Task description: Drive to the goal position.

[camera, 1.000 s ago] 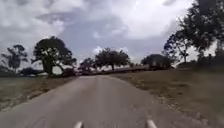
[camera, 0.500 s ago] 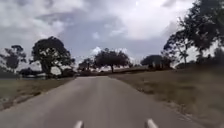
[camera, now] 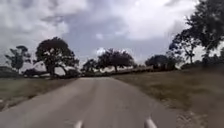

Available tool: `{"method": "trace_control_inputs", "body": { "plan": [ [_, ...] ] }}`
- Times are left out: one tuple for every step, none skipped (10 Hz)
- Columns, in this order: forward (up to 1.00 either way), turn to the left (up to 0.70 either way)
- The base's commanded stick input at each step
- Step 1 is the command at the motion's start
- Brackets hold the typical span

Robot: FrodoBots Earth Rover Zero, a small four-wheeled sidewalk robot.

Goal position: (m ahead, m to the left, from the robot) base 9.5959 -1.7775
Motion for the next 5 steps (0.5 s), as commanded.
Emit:
{"method": "trace_control_inputs", "body": {
  "plan": [
    [0.85,0.0],
    [0.85,0.0],
    [0.85,0.06],
    [0.85,0.27],
    [0.85,0.34]
  ]
}}
